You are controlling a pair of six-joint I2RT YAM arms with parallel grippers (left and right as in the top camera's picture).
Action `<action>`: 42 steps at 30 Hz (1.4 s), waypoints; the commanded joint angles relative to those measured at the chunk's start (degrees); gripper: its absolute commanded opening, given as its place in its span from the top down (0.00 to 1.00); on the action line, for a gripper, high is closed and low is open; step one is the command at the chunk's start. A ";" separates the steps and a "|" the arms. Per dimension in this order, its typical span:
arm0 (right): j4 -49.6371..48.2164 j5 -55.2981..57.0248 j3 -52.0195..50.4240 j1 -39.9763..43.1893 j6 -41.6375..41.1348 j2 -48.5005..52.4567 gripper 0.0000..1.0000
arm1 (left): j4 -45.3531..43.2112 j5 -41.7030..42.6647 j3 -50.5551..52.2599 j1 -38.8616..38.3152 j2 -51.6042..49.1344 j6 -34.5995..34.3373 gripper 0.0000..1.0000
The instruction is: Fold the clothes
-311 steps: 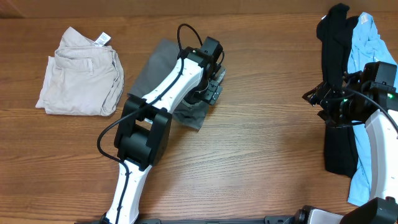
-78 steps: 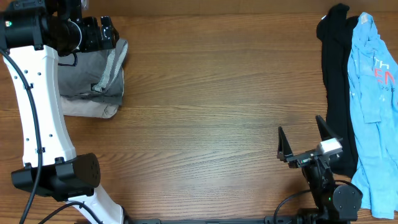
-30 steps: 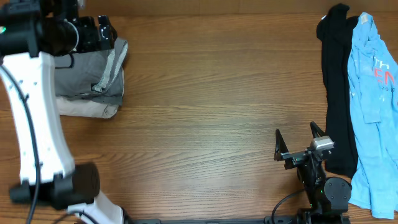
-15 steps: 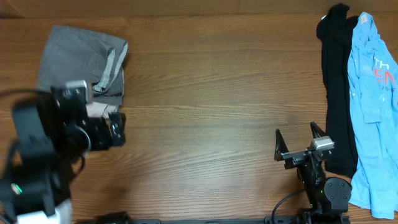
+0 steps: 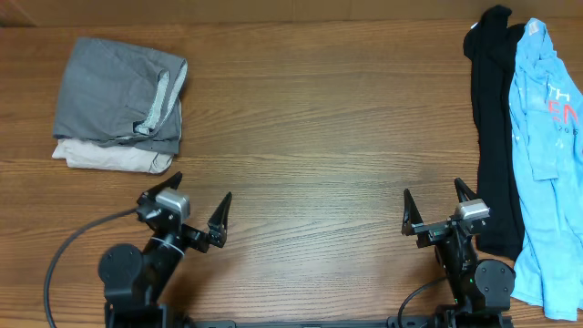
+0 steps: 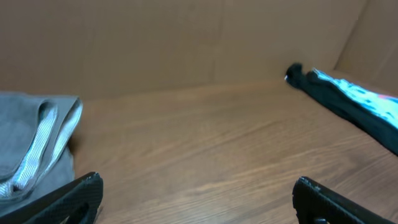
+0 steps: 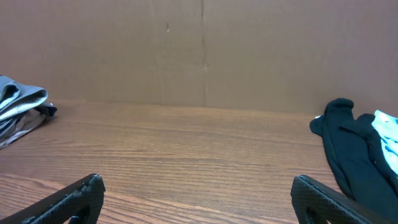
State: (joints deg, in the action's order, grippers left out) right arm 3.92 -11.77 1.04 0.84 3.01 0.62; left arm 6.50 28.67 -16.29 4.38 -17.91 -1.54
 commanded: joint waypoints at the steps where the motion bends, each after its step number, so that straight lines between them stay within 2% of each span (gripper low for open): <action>1: -0.37 0.17 -0.59 0.31 -0.26 -0.46 0.00 | -7.65 -3.63 6.14 -1.22 3.76 -0.22 0.00; 4: -0.35 0.17 -0.59 0.31 -0.26 -0.46 0.00 | -15.50 -5.44 11.96 -1.20 6.75 -0.15 0.00; 7: -0.35 0.17 -0.59 0.31 -0.26 -0.46 0.00 | -17.94 -6.19 14.99 -1.22 9.18 -0.20 0.00; 11: -0.35 0.17 -0.59 0.31 -0.26 -0.46 0.00 | -14.34 -7.39 16.02 -1.57 13.64 0.04 0.00; 17: -0.35 0.17 -0.59 0.31 -0.26 -0.46 0.00 | -3.45 -10.64 16.02 -3.34 17.73 0.04 0.00; 42: -0.35 0.17 -0.59 0.31 -0.26 -0.46 0.00 | -3.74 -10.25 16.02 -3.45 17.66 -0.39 0.00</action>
State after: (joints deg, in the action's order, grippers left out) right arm 3.92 -11.77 1.04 0.82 3.01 0.62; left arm 2.79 19.03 -0.47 1.19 -0.86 -1.56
